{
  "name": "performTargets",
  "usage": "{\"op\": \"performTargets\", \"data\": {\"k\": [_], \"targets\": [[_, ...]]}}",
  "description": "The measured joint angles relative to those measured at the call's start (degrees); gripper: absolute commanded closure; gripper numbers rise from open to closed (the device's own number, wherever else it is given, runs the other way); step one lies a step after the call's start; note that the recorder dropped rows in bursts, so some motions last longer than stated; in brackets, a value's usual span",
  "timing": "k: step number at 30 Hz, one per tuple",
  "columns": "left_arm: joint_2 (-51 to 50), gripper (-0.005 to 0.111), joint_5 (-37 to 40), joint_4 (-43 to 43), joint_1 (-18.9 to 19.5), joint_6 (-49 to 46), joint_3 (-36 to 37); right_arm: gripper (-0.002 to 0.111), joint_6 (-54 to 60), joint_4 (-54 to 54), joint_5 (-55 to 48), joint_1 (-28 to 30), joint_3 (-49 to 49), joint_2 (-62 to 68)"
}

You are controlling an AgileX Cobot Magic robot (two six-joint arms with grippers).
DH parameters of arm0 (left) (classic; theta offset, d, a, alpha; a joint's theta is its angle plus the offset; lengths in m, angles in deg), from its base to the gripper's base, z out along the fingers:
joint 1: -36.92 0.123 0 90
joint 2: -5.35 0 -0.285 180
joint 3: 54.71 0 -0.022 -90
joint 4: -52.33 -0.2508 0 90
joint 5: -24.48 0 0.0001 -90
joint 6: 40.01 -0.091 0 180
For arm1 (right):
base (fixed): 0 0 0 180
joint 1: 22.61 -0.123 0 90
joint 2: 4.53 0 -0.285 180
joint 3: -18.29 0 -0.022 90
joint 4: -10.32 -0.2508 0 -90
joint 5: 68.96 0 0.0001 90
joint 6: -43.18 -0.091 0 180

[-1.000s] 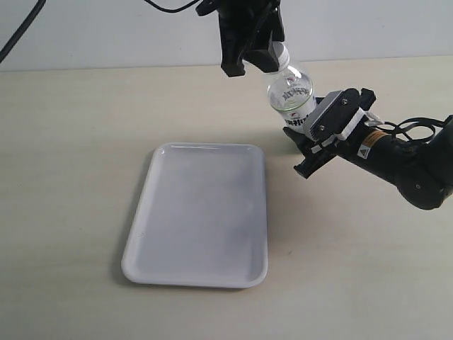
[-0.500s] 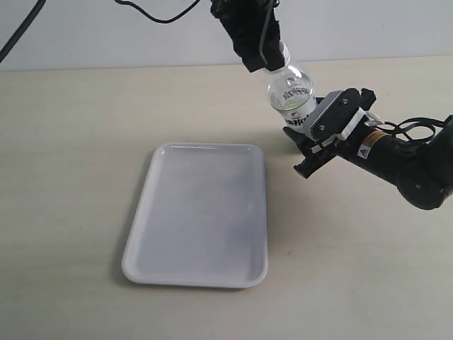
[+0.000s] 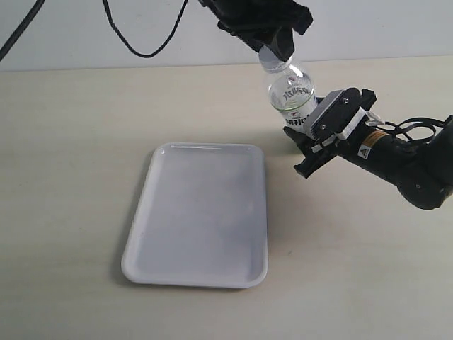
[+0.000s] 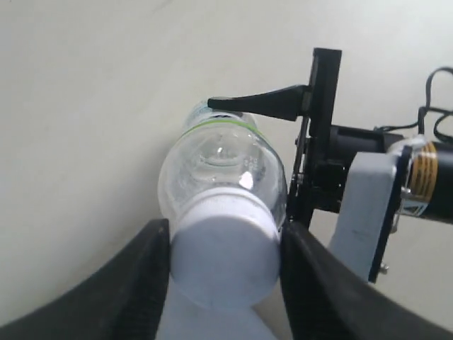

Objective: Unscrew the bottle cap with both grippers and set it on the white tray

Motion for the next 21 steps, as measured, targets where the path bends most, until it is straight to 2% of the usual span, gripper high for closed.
{"op": "performTargets", "data": {"k": [4,9,11,14,18,21], "targets": [[0.0,0.107,-0.2,-0.1,0.0,6.9,-0.1,0.108,-0.3,0.0,0.0,0.0,0.0,0.0],[0.0,0.106,-0.2,-0.1,0.0,10.4,-0.1,0.108,-0.4,0.0,0.0,0.0,0.0,0.0],[0.0,0.103,-0.2,-0.1,0.0,10.9,-0.1,0.108,-0.4,0.0,0.0,0.0,0.0,0.0],[0.0,0.084,-0.2,-0.1,0.0,11.2,-0.1,0.108,-0.4,0.0,0.0,0.0,0.0,0.0],[0.0,0.052,-0.2,-0.2,0.0,11.2,-0.1,0.108,-0.4,0.0,0.0,0.0,0.0,0.0],[-0.1,0.044,-0.1,-0.2,0.0,11.2,-0.1,0.108,-0.5,-0.1,0.0,0.0,0.0,0.0]]}}
